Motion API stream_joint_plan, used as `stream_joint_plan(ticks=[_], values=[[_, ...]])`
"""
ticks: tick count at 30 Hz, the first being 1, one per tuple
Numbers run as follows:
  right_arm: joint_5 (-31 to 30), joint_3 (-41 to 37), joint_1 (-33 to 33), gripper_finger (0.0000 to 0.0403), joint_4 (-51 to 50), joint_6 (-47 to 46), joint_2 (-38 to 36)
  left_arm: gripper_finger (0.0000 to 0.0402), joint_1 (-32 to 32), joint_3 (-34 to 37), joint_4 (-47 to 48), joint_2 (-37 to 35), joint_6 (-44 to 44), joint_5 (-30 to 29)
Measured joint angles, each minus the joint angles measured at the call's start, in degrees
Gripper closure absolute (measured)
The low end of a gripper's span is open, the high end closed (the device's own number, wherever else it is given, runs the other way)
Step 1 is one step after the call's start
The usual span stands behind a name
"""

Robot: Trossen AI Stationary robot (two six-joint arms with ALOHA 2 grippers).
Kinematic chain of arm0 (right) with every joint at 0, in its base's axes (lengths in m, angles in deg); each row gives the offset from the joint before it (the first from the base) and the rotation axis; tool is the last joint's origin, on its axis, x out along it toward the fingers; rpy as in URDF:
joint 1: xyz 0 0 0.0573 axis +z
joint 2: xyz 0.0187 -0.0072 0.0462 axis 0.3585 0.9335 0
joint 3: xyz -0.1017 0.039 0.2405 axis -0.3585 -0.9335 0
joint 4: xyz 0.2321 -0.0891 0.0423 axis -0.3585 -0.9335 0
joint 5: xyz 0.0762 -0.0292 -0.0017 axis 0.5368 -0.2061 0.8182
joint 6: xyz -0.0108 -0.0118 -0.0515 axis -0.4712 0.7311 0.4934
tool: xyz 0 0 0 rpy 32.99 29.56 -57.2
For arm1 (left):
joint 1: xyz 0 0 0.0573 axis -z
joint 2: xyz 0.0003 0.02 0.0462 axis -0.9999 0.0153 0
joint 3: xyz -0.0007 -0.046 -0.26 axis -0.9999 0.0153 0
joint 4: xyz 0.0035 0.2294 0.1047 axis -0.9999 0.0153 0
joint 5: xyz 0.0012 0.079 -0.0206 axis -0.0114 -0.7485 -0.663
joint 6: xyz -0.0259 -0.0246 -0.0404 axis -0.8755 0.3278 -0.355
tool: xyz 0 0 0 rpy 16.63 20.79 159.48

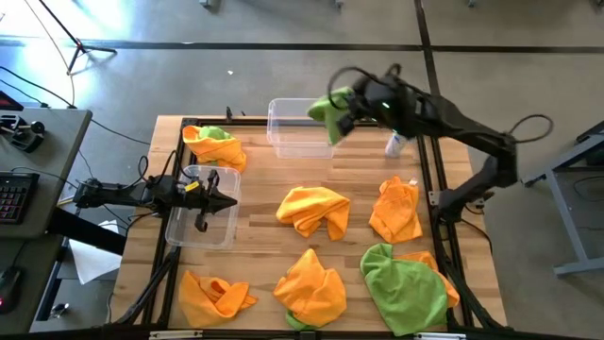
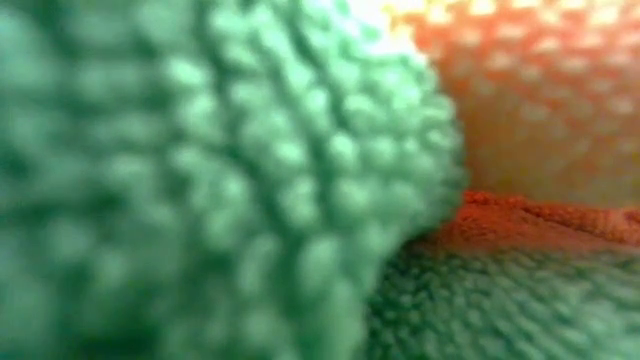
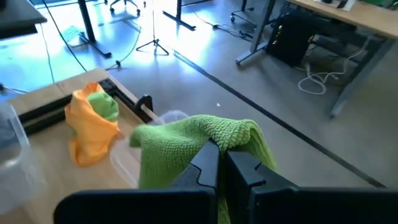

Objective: Sort microfiber towel by color & place in baskets
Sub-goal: Put the green microfiber towel into the top transparent bin

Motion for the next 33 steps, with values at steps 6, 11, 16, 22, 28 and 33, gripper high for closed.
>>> stream_joint_plan(ticks=[6,11,16,22,28,33], values=[[4.6,5.8,-4.2,0.0403,2.8,-4.1,9.1,0.0401,0.0,0.0,0.0,0.0,0.0,0.0],[4.7,6.7,-5.9,0.0403,2.0,-11.2,14.7,0.0401,0.0,0.0,0.0,0.0,0.0,0.0],[4.6,6.8,-7.2,0.0403,1.4,-17.2,19.9,0.0401,0.0,0.0,0.0,0.0,0.0,0.0],[7.7,6.8,-8.4,0.0403,2.2,-22.8,26.0,0.0401,0.0,0.0,0.0,0.0,0.0,0.0],[10.2,6.8,-10.0,0.0403,2.1,-29.3,31.3,0.0401,0.0,0.0,0.0,0.0,0.0,0.0],[10.2,6.8,-11.0,0.0403,2.6,-35.4,34.3,0.0401,0.0,0.0,0.0,0.0,0.0,0.0]])
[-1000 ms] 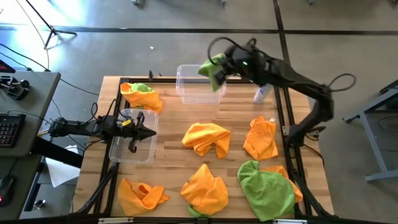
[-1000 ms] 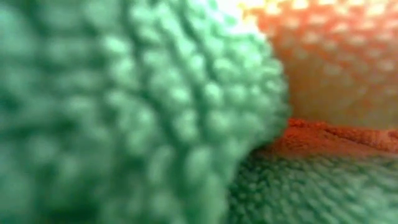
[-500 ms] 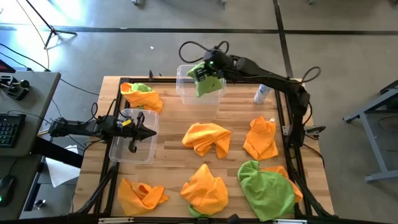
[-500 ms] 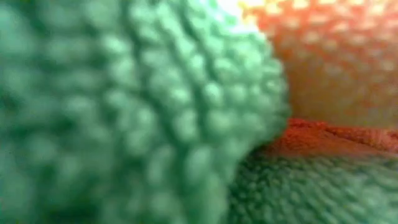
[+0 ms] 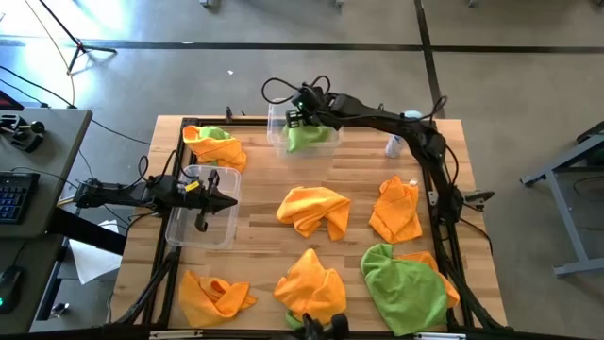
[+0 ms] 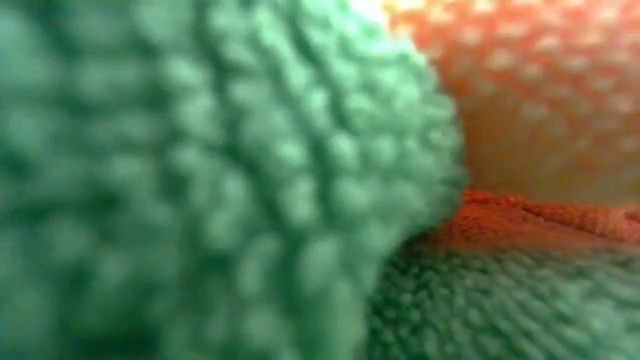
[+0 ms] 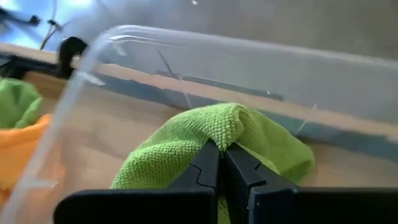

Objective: Sort microfiber towel by color & place in baskets
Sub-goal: Put the green microfiber towel into the top transparent bin

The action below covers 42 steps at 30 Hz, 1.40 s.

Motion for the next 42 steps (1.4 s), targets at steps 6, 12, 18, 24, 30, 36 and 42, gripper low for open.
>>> stream_joint_plan(ticks=[6,12,18,24,30,36,42], values=[[2.2,0.0,-0.7,0.0403,-0.6,-4.7,1.8,0.0401,0.0,0.0,0.0,0.0,0.0,0.0],[0.1,0.0,-1.2,0.0403,-2.1,-4.7,1.8,0.0401,0.0,0.0,0.0,0.0,0.0,0.0],[-3.7,0.0,-1.6,0.0403,-2.5,-5.2,1.6,0.0401,0.0,0.0,0.0,0.0,0.0,0.0],[-11.2,0.0,-1.5,0.0403,0.1,-8.2,-0.5,0.0401,0.0,0.0,0.0,0.0,0.0,0.0],[-10.6,0.0,-1.5,0.0402,3.3,-5.0,-1.7,0.0401,0.0,0.0,0.0,0.0,0.0,0.0],[-7.8,0.0,-1.4,0.0402,0.6,-4.8,-1.4,0.0401,0.0,0.0,0.0,0.0,0.0,0.0],[-14.6,0.0,-2.6,0.0402,-1.2,-10.8,-1.5,0.0401,0.0,0.0,0.0,0.0,0.0,0.0]])
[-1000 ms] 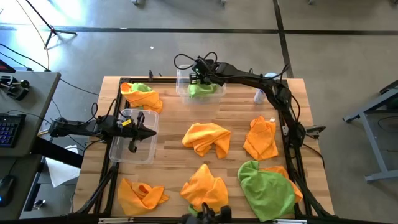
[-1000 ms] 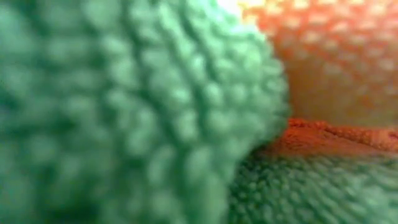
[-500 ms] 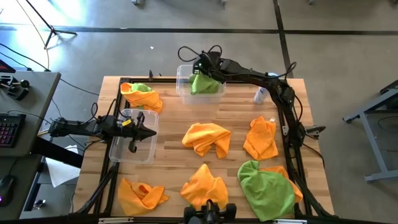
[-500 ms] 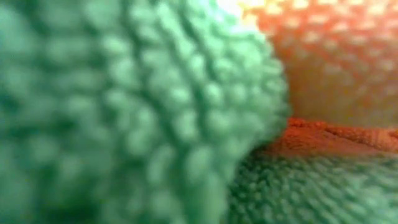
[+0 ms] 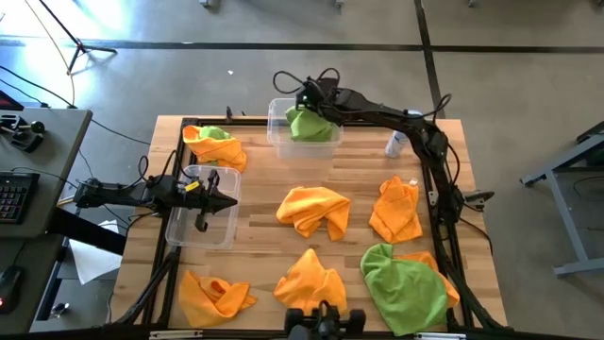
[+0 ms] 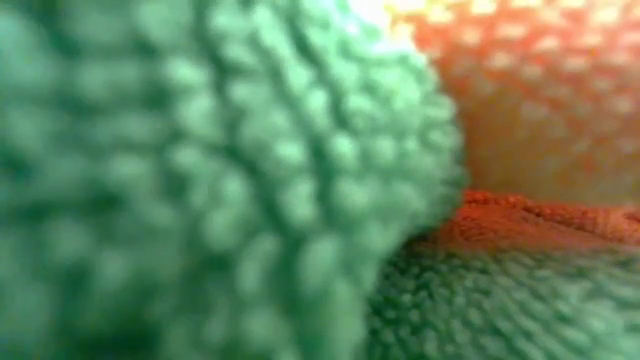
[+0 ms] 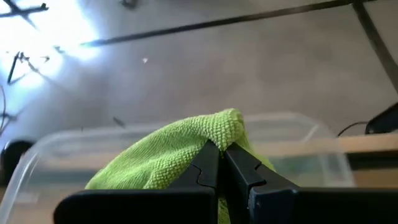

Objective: Sort microfiber towel by color & place in baskets
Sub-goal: Put the green microfiber towel into the top transparent bin, then put the orange microfiber towel into the bottom transparent bin

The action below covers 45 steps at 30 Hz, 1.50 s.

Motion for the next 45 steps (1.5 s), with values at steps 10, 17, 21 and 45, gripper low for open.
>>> stream_joint_plan(ticks=[10,17,21,45], values=[[10.2,0.0,0.2,0.0402,1.1,4.2,0.0,0.0401,0.0,0.0,0.0,0.0,0.0,0.0],[17.8,0.0,0.6,0.0402,-1.3,5.6,0.0,0.0401,0.0,0.0,0.0,0.0,0.0,0.0],[18.4,0.0,0.8,0.0402,-3.9,6.7,0.0,0.0401,0.0,0.0,0.0,0.0,0.0,0.0],[23.8,-0.1,2.3,0.0245,-10.6,21.3,-7.3,0.0401,0.0,0.0,0.0,0.0,0.0,0.0]])
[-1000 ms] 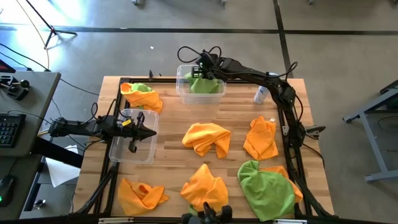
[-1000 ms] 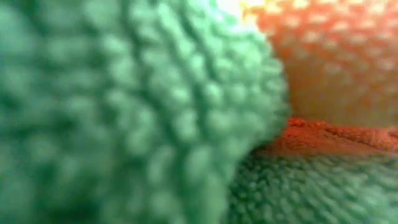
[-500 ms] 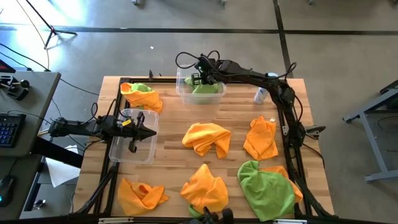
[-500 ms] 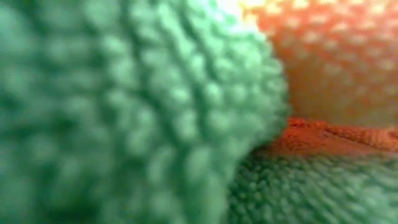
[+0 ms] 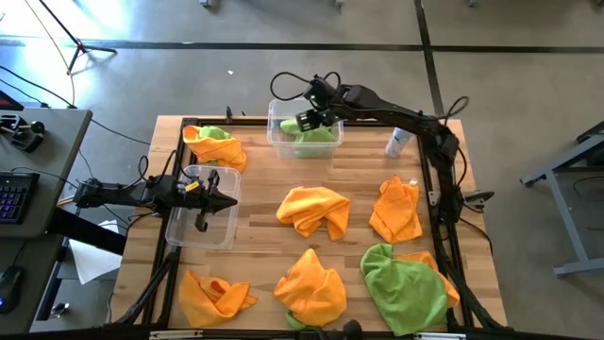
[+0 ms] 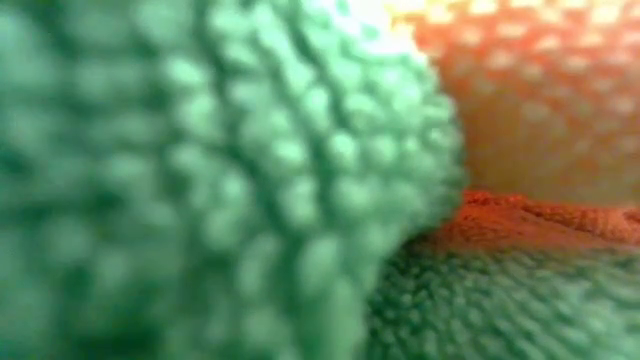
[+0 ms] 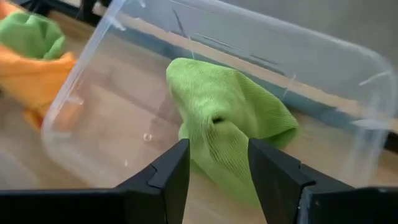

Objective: Sort microfiber towel by color & place in baskets
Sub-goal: Put the orange microfiber towel into the bottom transparent bin

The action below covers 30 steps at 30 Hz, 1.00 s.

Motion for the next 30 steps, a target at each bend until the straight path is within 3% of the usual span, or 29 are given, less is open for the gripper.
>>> stream_joint_plan(ticks=[8,16,19,22,25,30], values=[[-1.8,-0.1,3.6,0.0264,-8.8,5.8,-5.8,0.0401,0.0,0.0,-0.3,0.0,0.0,0.0],[-8.3,-0.2,9.9,0.0341,-17.8,9.1,-9.5,0.0401,0.0,-0.5,-0.8,0.0,-0.5,-1.8],[-11.0,-0.2,12.5,0.0383,-19.1,10.3,-11.9,0.0401,0.0,-2.5,-0.4,0.5,-1.5,-3.3],[-13.0,-0.6,14.6,0.0396,-21.1,10.3,-13.9,0.0401,0.0,-5.6,-0.3,2.6,-1.5,-4.6],[-13.1,-7.1,16.7,0.0395,-18.7,9.3,-18.8,0.0401,0.0,-9.3,0.9,6.1,-1.4,-6.1],[-11.9,-28.3,22.1,0.0399,-6.2,5.0,-32.7,0.0401,0.0,-16.1,5.9,14.9,-2.5,-6.7]])
